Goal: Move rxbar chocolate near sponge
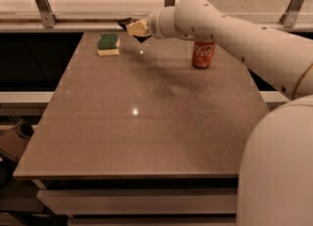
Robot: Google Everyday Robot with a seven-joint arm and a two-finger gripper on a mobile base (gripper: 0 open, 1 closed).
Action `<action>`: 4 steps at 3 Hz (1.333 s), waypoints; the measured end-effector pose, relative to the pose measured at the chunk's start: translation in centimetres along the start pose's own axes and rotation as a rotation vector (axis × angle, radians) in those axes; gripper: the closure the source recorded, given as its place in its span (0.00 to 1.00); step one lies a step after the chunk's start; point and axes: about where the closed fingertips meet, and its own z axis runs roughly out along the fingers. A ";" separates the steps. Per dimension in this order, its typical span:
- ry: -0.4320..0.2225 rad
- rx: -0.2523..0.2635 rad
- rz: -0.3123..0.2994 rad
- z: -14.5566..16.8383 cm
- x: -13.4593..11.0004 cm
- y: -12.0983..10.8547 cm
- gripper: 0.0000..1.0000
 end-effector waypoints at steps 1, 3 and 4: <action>0.023 0.006 0.033 1.4 1.9 0.0 1.00; 0.052 0.000 0.042 3.3 3.4 0.7 0.84; 0.053 -0.003 0.042 3.5 3.4 0.9 0.61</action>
Offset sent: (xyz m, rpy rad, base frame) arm 0.0179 0.0226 -0.0658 -0.0146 0.0953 -0.0274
